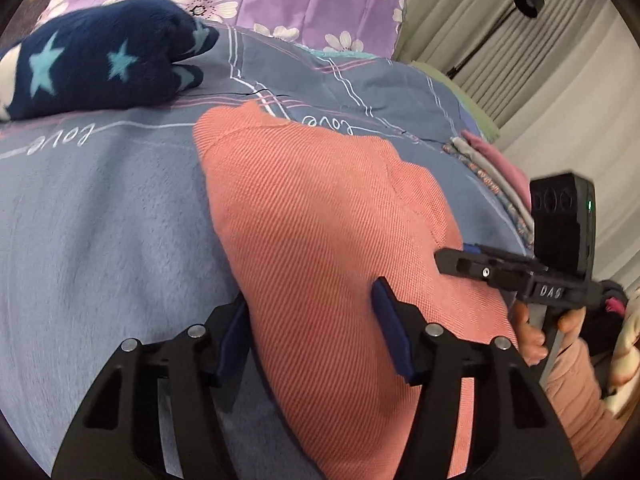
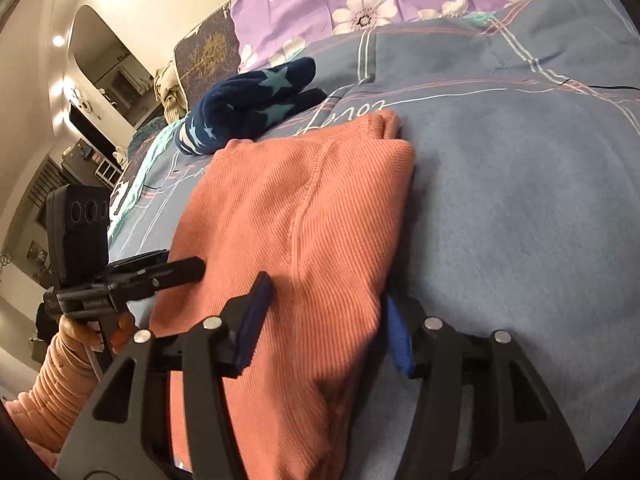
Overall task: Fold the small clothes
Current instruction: 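Grasp the folded shirt with the left tool while the right tool grasps it, lifting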
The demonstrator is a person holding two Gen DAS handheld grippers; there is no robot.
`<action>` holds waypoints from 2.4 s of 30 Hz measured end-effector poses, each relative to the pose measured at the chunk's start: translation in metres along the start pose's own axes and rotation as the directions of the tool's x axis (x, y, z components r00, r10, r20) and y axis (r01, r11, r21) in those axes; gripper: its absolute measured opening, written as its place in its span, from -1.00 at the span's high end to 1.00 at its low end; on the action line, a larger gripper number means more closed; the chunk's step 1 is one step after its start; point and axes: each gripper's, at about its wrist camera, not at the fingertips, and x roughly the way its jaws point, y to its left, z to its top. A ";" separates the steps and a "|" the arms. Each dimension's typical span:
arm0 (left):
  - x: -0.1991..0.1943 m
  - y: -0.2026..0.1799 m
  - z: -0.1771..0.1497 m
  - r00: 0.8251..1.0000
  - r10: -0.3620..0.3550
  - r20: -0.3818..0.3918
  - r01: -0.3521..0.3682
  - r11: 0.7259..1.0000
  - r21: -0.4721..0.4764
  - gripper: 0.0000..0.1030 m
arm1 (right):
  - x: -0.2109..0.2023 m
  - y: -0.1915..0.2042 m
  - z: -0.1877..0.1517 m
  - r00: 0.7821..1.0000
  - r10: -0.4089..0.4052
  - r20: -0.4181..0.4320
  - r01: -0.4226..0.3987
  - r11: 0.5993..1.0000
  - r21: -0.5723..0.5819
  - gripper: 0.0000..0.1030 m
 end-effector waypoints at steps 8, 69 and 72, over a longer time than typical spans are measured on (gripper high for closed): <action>0.004 0.000 0.006 1.000 0.012 -0.015 -0.012 1.000 0.007 -0.17 | 0.004 0.003 0.005 1.000 -0.003 0.003 0.003 1.000 0.002 -0.09; -0.099 -0.337 0.011 0.941 -0.196 0.274 -0.007 0.803 0.596 0.46 | -0.328 0.068 -0.080 0.614 -0.426 0.664 0.552 0.833 0.024 0.67; -0.091 -0.368 0.021 0.937 -0.211 0.279 -0.009 0.782 0.623 0.46 | -0.350 0.055 -0.077 0.563 -0.471 0.679 0.597 0.800 0.059 0.67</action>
